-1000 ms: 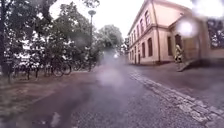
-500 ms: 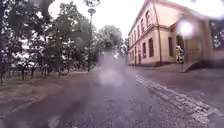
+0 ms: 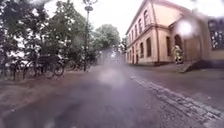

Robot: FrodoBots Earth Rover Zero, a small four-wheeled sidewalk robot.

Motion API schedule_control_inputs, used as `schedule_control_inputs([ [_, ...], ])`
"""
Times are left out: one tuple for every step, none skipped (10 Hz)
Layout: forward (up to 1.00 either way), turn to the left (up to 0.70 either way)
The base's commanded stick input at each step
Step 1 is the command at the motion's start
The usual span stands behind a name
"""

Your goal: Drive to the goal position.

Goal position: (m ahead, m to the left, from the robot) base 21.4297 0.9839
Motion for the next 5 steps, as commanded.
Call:
schedule_control_inputs([
  [0.70,-0.01],
  [0.70,0.00],
  [0.70,0.00],
  [0.70,-0.05],
  [0.70,-0.10],
])
